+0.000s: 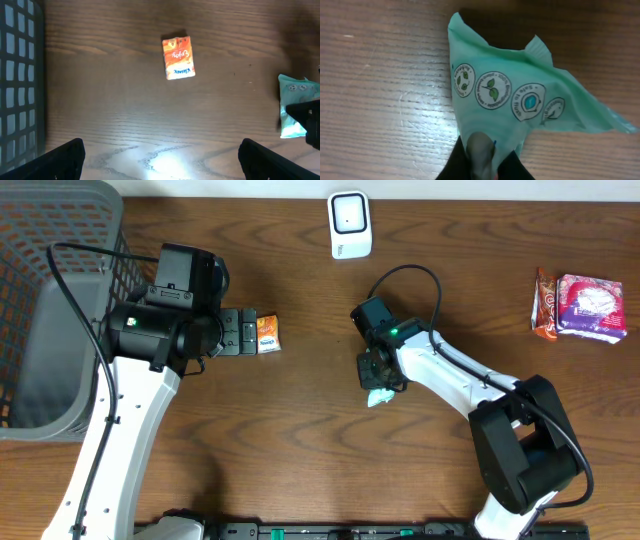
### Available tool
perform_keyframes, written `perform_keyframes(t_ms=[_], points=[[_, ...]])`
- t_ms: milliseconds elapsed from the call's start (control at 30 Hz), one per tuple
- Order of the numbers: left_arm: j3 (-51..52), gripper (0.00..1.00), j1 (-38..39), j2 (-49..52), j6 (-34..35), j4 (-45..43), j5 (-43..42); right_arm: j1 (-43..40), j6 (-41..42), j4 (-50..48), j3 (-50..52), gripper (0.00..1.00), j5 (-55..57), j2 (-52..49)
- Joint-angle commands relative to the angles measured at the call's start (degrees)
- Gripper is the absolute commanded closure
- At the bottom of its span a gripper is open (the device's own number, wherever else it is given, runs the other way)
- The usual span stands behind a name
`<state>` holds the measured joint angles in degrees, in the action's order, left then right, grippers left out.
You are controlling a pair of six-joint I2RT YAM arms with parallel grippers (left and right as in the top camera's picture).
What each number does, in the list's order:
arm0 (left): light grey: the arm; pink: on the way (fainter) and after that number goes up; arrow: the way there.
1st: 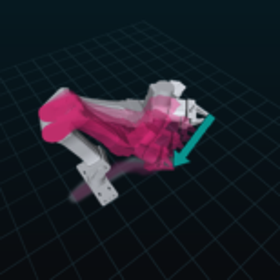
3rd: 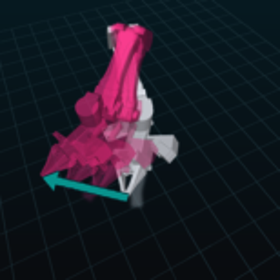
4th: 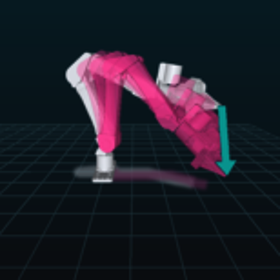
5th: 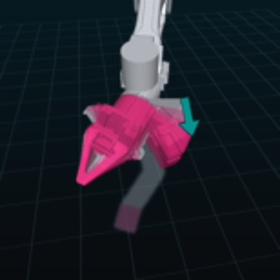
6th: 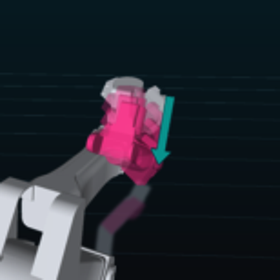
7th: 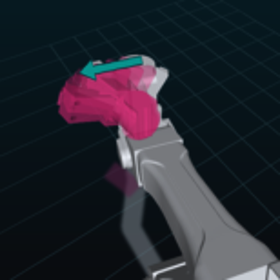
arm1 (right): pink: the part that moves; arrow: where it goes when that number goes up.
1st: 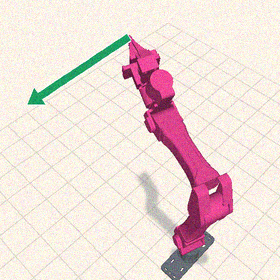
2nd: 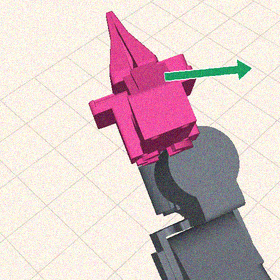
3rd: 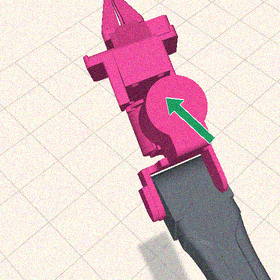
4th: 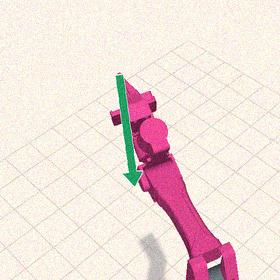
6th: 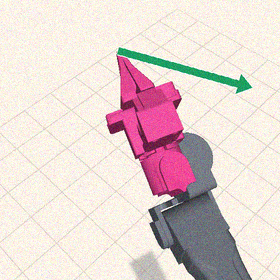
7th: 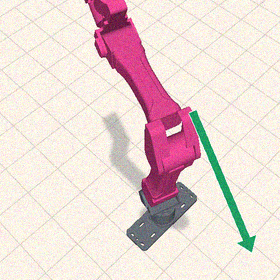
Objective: Scan the item barcode
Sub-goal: 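Lift the green pad and adjust its hold in the right gripper, then raise the green pad up to the scanner face with the right gripper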
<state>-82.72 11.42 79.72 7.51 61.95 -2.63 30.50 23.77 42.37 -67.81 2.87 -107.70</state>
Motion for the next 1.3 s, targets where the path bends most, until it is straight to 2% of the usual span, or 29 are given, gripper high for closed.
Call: perform_keyframes(t_ms=[0, 233, 533, 833, 1067, 1167, 1267], points=[[0.1, 0.02, 0.1, -0.3, 0.1, 0.2, 0.5, 0.3, 0.6, -0.2, 1.1, 0.99, -0.9, -0.3], [0.1, 0.02, 0.1, -0.3, 0.1, 0.2, 0.5, -0.9, 0.6, -0.1, -3.8, 0.99, -6.3, 0.3], [0.1, 0.02, 0.1, -0.3, 0.1, 0.2, 0.5, -4.2, 0.2, -1.2, -16.1, 0.99, -6.9, 0.7], [0.1, 0.02, 0.1, -0.3, 0.1, 0.2, 0.5, -5.5, -0.6, -18.3, -18.0, 0.99, -6.2, 0.6], [0.1, 0.02, 0.1, -0.3, 0.1, 0.2, 0.5, -6.5, 2.5, -34.3, -18.0, 0.99, -5.8, 0.5], [0.1, 0.02, 0.1, -0.3, 0.1, 0.2, 0.5, -8.3, 3.6, -37.8, -20.7, 0.99, -5.8, -1.4], [0.1, 0.02, 0.1, -0.3, 0.1, 0.2, 0.5, -9.4, 3.6, -35.4, -26.8, 0.99, -6.1, -5.6]])
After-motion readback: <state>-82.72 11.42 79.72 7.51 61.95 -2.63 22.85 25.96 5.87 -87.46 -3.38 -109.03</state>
